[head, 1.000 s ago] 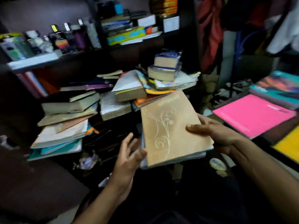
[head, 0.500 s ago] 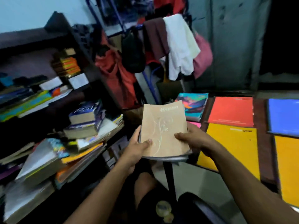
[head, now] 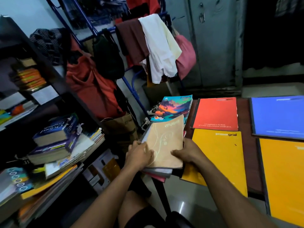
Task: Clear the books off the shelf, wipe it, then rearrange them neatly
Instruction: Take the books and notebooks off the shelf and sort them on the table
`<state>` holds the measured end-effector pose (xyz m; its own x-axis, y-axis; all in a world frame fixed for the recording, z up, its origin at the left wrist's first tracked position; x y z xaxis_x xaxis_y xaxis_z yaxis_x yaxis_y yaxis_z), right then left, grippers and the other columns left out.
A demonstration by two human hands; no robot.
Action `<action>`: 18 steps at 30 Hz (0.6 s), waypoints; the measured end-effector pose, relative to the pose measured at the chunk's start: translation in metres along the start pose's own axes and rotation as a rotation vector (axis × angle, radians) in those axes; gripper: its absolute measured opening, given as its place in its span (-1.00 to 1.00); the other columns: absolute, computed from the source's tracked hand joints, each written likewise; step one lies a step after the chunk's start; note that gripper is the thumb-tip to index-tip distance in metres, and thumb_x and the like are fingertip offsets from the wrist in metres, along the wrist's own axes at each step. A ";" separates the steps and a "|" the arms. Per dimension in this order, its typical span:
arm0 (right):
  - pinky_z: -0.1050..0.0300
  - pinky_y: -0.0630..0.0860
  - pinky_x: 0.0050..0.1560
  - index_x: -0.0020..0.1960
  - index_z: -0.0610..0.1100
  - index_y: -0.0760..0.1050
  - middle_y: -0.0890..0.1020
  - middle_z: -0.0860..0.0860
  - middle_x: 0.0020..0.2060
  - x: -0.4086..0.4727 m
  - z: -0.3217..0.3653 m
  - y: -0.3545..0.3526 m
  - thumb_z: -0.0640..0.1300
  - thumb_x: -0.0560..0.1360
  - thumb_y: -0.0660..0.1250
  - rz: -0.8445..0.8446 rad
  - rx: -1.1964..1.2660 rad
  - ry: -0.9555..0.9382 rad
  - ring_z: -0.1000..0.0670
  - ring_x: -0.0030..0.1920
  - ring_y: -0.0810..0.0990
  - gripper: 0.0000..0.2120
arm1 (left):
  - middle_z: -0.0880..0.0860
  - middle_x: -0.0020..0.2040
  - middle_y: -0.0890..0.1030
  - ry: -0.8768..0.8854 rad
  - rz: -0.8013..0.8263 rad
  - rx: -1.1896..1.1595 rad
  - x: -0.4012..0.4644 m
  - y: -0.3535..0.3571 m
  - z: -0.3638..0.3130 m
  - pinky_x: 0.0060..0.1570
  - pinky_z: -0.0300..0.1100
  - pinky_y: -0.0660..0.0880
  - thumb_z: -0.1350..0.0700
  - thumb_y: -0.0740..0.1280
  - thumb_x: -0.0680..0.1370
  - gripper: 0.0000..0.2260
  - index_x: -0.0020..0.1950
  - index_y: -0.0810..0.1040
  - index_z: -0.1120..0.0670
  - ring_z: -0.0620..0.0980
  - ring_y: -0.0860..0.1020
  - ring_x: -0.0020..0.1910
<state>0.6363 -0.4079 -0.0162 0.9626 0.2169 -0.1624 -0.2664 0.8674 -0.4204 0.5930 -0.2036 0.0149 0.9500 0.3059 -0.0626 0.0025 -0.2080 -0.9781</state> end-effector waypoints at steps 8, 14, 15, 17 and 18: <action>-0.13 0.61 0.21 0.26 -0.17 0.56 0.71 -0.07 0.09 -0.009 -0.009 -0.018 -0.27 0.45 0.50 0.046 0.325 0.096 -0.10 0.06 0.70 -0.61 | 0.13 0.51 0.33 0.000 -0.010 -0.117 -0.018 0.013 -0.021 0.46 -0.04 0.17 -0.28 0.36 0.52 -0.37 0.48 0.38 0.03 0.15 0.16 0.56; -0.05 0.62 0.10 0.28 -0.09 0.37 0.61 -0.05 0.11 -0.029 -0.002 -0.037 -0.13 0.43 0.50 -0.054 0.149 0.110 -0.08 0.06 0.64 -0.50 | 0.10 0.20 0.63 -0.189 0.123 -0.868 -0.018 0.023 -0.031 0.10 -0.07 0.59 0.15 0.62 0.38 -0.24 0.51 0.34 0.09 0.08 0.64 0.11; -0.04 0.62 0.06 0.28 -0.09 0.38 0.63 -0.06 0.10 -0.037 0.000 -0.045 -0.15 0.44 0.48 -0.070 0.138 0.087 -0.06 0.04 0.64 -0.53 | 0.08 0.09 0.68 -0.188 0.145 -0.941 -0.020 0.028 -0.037 0.01 -0.10 0.62 0.19 0.59 0.40 -0.35 0.44 0.43 0.13 0.05 0.68 -0.01; 0.06 0.60 -0.04 0.28 -0.11 0.38 0.63 -0.06 0.08 -0.053 0.001 -0.065 -0.23 0.48 0.45 -0.118 0.151 0.041 -0.01 0.00 0.63 -0.57 | 0.06 -0.04 0.72 -0.129 0.147 -1.029 -0.025 0.030 -0.056 -0.12 -0.15 0.60 0.24 0.52 0.47 -0.62 0.27 0.57 0.15 0.02 0.68 -0.15; 0.10 0.57 -0.06 0.28 -0.11 0.37 0.62 -0.05 0.07 -0.063 0.001 -0.074 -0.26 0.50 0.43 -0.165 0.157 0.028 0.00 -0.01 0.62 -0.59 | 0.06 -0.03 0.73 -0.071 0.146 -1.067 -0.026 0.031 -0.065 -0.12 -0.16 0.58 0.25 0.48 0.50 -0.70 0.22 0.60 0.13 0.02 0.67 -0.15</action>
<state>0.5959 -0.4854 0.0266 0.9902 0.0555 -0.1280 -0.0920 0.9495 -0.2999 0.5882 -0.2785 -0.0005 0.9430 0.2585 -0.2094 0.1941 -0.9387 -0.2848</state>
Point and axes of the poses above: each hand's wrist, its own x-axis towards the middle knuckle, its own y-axis out of the palm, z = x × y, the point moved 2 cm from there along x, towards the middle knuckle
